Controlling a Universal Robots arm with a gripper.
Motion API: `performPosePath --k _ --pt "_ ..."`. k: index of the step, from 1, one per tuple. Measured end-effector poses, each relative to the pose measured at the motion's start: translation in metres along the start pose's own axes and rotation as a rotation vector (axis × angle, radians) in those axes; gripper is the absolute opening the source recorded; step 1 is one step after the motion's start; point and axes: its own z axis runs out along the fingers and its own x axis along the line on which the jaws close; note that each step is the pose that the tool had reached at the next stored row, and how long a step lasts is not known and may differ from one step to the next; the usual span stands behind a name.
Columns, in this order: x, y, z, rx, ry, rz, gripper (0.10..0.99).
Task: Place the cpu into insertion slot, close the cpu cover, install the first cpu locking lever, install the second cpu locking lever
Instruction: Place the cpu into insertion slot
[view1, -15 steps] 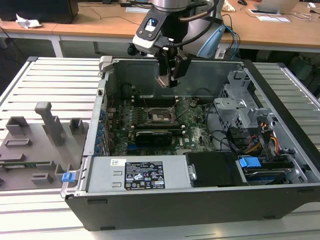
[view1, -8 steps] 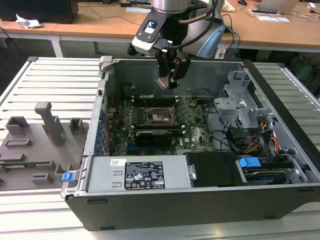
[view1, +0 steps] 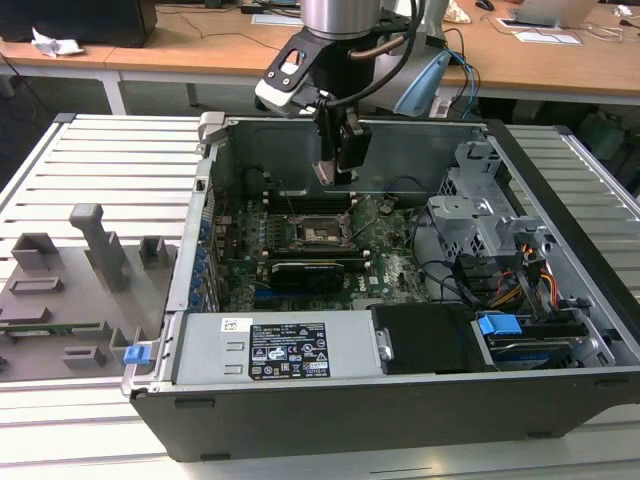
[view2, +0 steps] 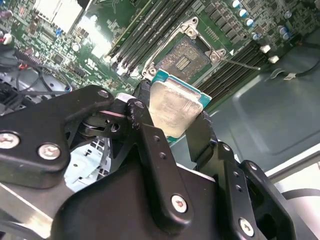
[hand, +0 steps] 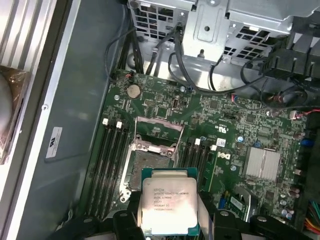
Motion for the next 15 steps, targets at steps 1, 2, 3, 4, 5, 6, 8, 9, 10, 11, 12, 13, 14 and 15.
performPosePath --k 1,2,3,4,5,6,8,9,10,11,12,13,14,15 --pt "0.0000 0.0000 0.0005 0.000 -0.0007 0.008 0.529" --pt "0.0000 -0.0001 0.0009 0.000 -0.0013 0.016 0.529" --pt "0.0000 -0.0001 0.0014 0.000 -0.0019 0.023 0.529" --pt "0.0000 -0.0002 0.0020 0.000 -0.0030 0.036 0.529" --pt "0.0000 -0.0002 0.0026 0.000 -0.0038 0.046 0.529" --pt "0.0000 -0.0003 0.0031 0.000 -0.0046 0.057 0.529" --pt "-0.0001 -0.0003 0.0039 0.000 -0.0052 0.066 0.529" --pt "-0.0001 -0.0004 0.0046 0.000 -0.0056 0.071 0.529" --pt "-0.0001 -0.0005 0.0054 0.000 -0.0058 0.074 0.529" --pt "-0.0001 -0.0007 0.0065 0.000 -0.0061 0.077 0.529" --pt "-0.0001 -0.0008 0.0074 0.000 -0.0064 0.080 0.529" --pt "-0.0001 -0.0009 0.0082 0.000 -0.0065 0.082 0.529" --pt "-0.0001 -0.0010 0.0090 0.000 -0.0067 0.083 0.529" --pt "-0.0001 -0.0011 0.0097 0.000 -0.0068 0.085 0.529"
